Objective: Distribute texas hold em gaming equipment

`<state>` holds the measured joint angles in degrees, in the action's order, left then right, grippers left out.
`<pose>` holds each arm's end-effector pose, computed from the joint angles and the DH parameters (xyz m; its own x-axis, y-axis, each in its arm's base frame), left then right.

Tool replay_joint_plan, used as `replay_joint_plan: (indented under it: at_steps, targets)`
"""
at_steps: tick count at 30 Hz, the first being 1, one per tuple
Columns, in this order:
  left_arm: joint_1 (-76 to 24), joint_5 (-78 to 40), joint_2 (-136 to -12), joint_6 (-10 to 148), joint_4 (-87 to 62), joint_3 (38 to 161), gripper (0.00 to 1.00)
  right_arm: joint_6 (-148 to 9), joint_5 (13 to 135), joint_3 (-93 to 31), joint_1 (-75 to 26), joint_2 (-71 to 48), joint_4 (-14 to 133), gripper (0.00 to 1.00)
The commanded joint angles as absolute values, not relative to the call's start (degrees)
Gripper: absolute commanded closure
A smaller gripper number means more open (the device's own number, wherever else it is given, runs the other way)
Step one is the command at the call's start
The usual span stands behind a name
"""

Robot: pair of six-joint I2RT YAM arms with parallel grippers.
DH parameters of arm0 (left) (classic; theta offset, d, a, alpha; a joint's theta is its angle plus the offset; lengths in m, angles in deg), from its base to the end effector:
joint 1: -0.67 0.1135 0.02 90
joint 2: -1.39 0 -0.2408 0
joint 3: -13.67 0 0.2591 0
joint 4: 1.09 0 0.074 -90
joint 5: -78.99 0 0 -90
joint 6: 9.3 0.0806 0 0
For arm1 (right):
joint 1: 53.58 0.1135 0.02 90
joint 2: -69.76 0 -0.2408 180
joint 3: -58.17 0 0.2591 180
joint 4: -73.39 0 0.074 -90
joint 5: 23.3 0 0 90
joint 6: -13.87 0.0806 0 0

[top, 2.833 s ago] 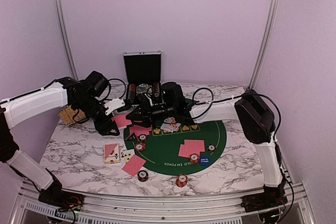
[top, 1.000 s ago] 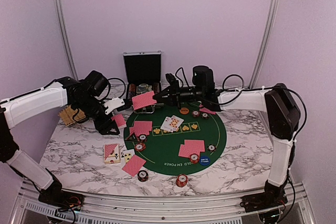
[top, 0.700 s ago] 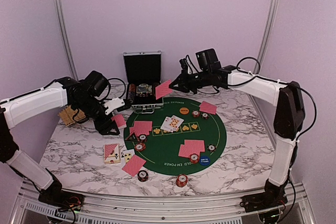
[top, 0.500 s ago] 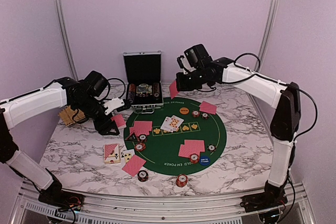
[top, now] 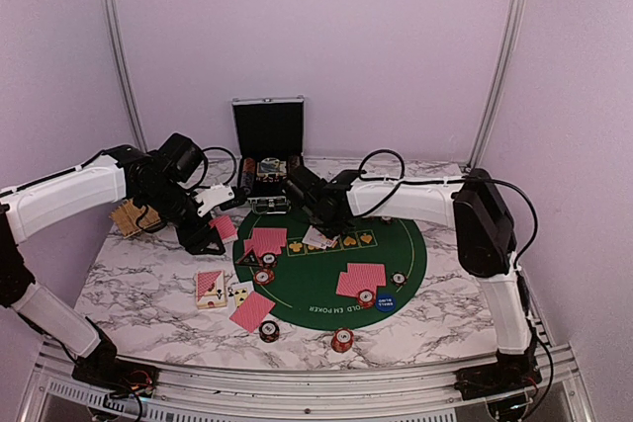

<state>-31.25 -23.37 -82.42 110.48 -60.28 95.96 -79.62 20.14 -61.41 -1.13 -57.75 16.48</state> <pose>0.2691 -0.1879 0.2128 -0.3418 0.7845 -0.5173 0.8931 0.4425 0.0810 0.3379 0.3435 0.1516 -0.5289 -0.7567 -0.3844 -0.3899 0.6189 -0.6819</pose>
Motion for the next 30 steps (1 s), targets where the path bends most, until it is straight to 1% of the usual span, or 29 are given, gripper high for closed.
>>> replay_joint_plan:
  at_steps: [1, 12, 16, 20, 21, 23, 25, 27, 30]
  targets:
    - [-31.0, -23.4, -80.8, 110.4, -61.5, 96.0, 1.0, -84.3, 16.4, -58.8, -1.2, -57.8, 20.7, 1.0]
    - [-31.0, -23.5, -81.4, 110.3, -61.4, 96.6, 1.0, -84.6, 26.7, -54.0, -1.2, -57.9, 26.2, 1.0]
    - [-31.0, -23.5, -81.4, 110.3, -61.5, 96.6, 1.0, -84.2, 28.1, -53.0, -1.2, -58.6, 26.2, 1.0]
    - [-31.0, -23.6, -81.5, 110.3, -61.4, 96.6, 1.0, -83.3, 32.0, -52.2, -1.2, -57.8, 26.5, 1.0]
    - [-31.0, -23.6, -81.6, 110.3, -61.5, 96.7, 1.0, -83.1, 32.8, -51.8, -1.2, -57.4, 26.8, 0.99]
    - [-31.0, -23.7, -81.7, 110.3, -61.5, 96.9, 1.0, -82.8, 34.2, -51.4, -1.2, -56.8, 27.2, 0.9]
    - [-31.0, -23.6, -81.7, 110.3, -61.5, 97.0, 1.0, -82.4, 35.2, -51.2, -1.2, -56.4, 27.1, 0.77]
    - [-31.0, -23.6, -81.6, 110.4, -61.5, 97.1, 1.0, -81.9, 36.1, -51.1, -1.3, -55.9, 26.9, 0.7]
    - [-31.0, -23.6, -81.4, 110.3, -61.5, 97.0, 1.0, -80.9, 37.6, -50.7, -1.4, -54.6, 27.1, 0.62]
